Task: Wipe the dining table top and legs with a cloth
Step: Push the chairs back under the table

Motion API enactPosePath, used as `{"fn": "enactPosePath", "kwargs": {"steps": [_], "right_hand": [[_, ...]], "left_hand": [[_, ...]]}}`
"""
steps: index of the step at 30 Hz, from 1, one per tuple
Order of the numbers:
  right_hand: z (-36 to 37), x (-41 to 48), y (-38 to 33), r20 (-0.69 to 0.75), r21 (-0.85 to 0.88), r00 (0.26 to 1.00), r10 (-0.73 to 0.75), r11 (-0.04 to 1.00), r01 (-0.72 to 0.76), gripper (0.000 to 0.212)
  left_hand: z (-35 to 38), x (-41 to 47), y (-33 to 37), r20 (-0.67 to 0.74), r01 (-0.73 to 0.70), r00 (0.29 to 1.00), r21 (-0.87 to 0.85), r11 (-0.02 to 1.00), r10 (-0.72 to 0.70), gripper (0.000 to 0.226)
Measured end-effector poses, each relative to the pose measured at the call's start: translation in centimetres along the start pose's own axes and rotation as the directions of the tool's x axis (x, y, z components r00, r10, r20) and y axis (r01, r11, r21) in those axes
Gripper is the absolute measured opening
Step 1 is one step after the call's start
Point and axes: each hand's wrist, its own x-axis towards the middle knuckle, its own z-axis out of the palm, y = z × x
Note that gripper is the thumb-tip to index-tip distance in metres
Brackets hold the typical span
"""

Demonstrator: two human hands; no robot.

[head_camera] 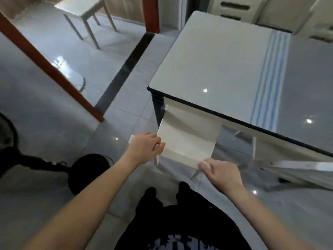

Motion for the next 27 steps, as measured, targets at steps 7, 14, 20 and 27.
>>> {"fn": "enactPosePath", "kwargs": {"steps": [7,14,20,27], "right_hand": [[1.0,0.3,-3.0,-0.151,0.022,0.908,0.391,0.919,-0.393,0.071],[0.4,1.8,-5.0,-0.133,0.004,0.872,0.471,0.88,-0.475,0.06],[-0.2,5.2,-9.0,-0.131,0.071,0.85,0.511,0.86,-0.506,0.057],[0.2,7.4,-7.1,-0.311,0.098,0.836,0.453,0.89,-0.446,0.047]], "left_hand": [[-0.1,0.9,-0.8,0.083,-0.029,0.996,0.023,0.999,0.027,0.053],[-1.1,3.2,-3.3,0.134,-0.088,0.987,0.003,0.996,0.087,0.053],[-1.9,7.2,-8.4,0.155,-0.122,0.98,-0.032,0.992,0.126,0.053],[-1.5,9.6,-9.1,0.135,-0.161,0.978,-0.008,0.987,0.161,0.056]]}}
